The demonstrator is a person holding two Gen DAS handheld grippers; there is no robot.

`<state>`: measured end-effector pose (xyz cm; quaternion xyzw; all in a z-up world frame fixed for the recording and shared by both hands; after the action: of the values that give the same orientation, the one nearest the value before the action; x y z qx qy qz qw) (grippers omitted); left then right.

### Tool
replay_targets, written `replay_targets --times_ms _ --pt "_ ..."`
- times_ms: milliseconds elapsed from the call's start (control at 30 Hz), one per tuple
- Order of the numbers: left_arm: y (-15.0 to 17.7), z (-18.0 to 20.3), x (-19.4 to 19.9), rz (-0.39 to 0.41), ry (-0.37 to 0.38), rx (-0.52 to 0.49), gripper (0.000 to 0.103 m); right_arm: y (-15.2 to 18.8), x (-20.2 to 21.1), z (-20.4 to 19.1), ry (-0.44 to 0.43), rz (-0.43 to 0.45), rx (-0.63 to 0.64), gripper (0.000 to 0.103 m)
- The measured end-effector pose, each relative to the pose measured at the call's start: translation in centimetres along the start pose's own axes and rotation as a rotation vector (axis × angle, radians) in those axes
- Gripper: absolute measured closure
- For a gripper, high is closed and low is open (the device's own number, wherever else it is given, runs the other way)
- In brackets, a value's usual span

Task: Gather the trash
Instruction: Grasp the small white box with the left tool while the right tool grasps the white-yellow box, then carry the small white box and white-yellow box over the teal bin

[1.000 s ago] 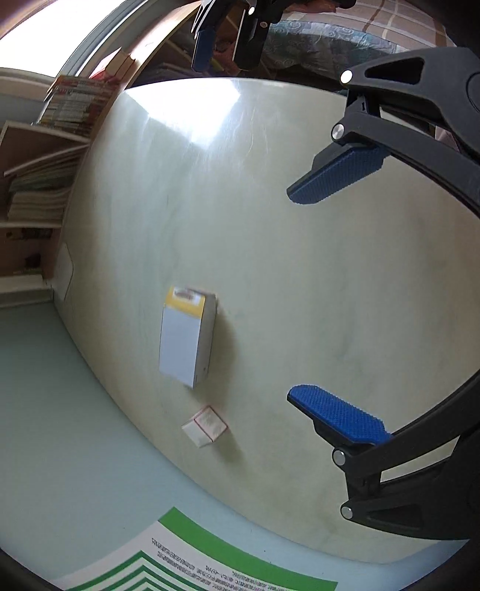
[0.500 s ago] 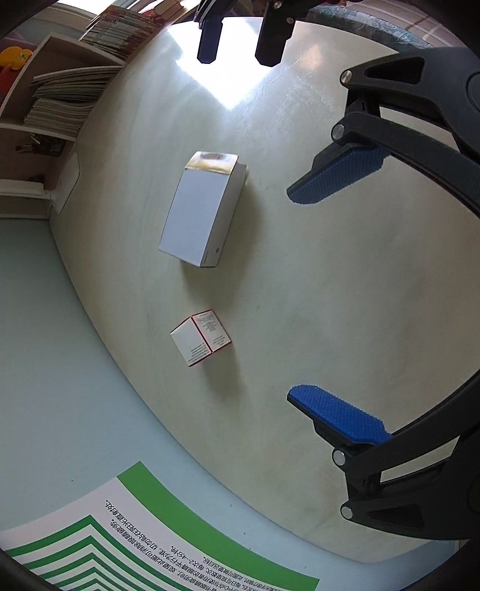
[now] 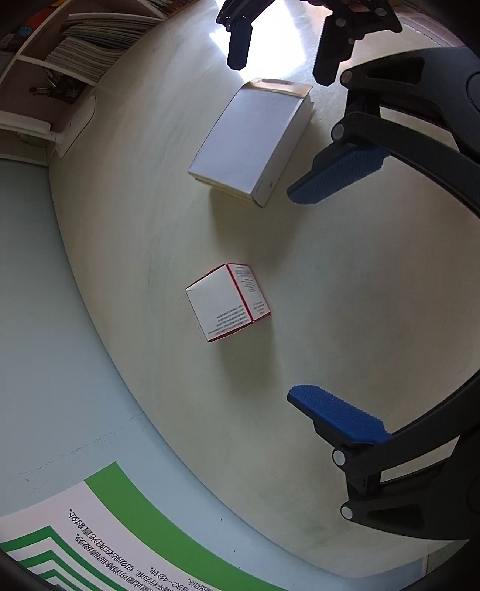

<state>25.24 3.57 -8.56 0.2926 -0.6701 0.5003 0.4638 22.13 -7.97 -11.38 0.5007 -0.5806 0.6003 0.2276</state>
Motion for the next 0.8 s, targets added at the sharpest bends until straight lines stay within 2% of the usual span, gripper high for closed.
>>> replay_targets --times_ms 233,500,567,633,667,733,800 --pt "-1.9 -0.8 -2.9 -0.017 0.002 0.054 0.007 -0.9 -2.2 0.7 -0.009 -0.018 0.053 0.01" --pt "-3.5 -1.7 -5.3 -0.022 -0.006 0.092 0.007 -1.1 -3.2 0.1 0.045 0.006 0.132 0.012" --pt "-3.6 -1.9 -5.6 -0.022 -0.008 0.096 0.01 -1.2 -3.5 -0.1 0.053 0.005 0.14 0.021" --pt "-3.6 -2.1 -5.9 -0.031 -0.003 0.104 0.024 -1.3 -4.1 0.0 0.048 -0.017 0.134 0.036" --pt "-3.6 -2.2 -6.0 -0.036 0.004 0.108 0.028 -1.4 -4.2 0.0 0.054 -0.018 0.13 0.037" --pt "-3.4 -2.3 -6.0 -0.04 0.012 0.103 0.046 -1.5 -4.3 0.1 0.044 -0.016 0.118 0.038" --pt "-3.1 -2.2 -5.9 -0.04 0.002 0.09 0.058 -1.6 -4.2 0.1 0.04 -0.013 0.112 0.039"
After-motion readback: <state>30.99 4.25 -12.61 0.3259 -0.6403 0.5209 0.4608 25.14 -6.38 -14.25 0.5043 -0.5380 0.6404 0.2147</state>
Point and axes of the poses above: each gripper's, at about its wrist camera, not at the fingertips, and x roughly against the way its jaws point, z to its right, y to its underside, the point moved 2 cm from there along -x, roughly the way its jaws point, and after that the axes turned 1 degree about -z, right-handed, at the moved point
